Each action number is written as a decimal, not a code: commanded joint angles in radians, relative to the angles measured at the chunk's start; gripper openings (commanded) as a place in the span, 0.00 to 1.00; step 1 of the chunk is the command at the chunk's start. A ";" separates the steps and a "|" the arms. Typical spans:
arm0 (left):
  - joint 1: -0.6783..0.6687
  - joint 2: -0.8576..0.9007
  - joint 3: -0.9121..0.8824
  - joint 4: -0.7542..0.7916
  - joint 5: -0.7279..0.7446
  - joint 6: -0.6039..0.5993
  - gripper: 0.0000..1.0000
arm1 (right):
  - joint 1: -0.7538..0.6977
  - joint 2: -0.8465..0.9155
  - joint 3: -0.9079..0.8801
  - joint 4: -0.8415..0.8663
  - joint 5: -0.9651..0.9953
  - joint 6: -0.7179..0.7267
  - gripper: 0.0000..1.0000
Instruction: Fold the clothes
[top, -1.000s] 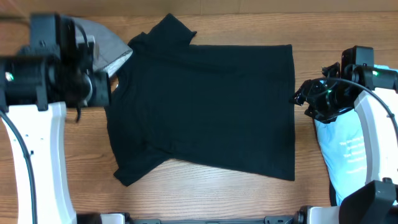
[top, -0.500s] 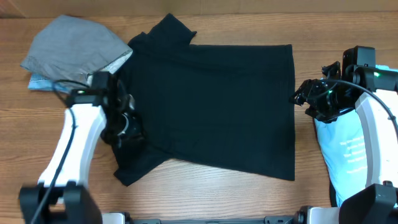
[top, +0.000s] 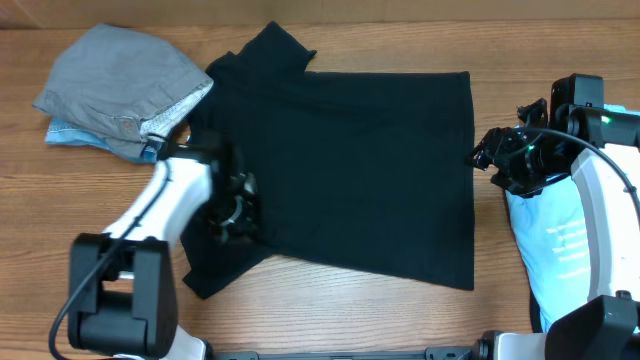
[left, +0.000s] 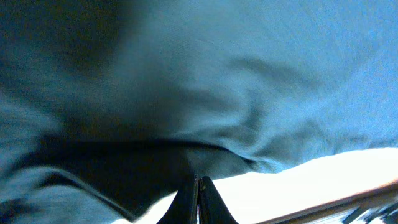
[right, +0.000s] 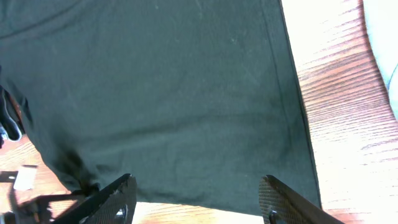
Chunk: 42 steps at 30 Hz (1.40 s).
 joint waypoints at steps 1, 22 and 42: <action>-0.112 0.006 -0.037 -0.014 0.004 -0.057 0.04 | -0.003 -0.025 -0.001 0.003 -0.005 -0.011 0.67; 0.000 -0.038 0.079 0.010 -0.154 0.229 0.69 | -0.003 -0.025 -0.001 0.006 -0.005 -0.027 0.67; -0.035 0.076 0.004 -0.150 -0.003 0.231 0.04 | -0.003 -0.025 -0.001 -0.013 -0.005 -0.027 0.66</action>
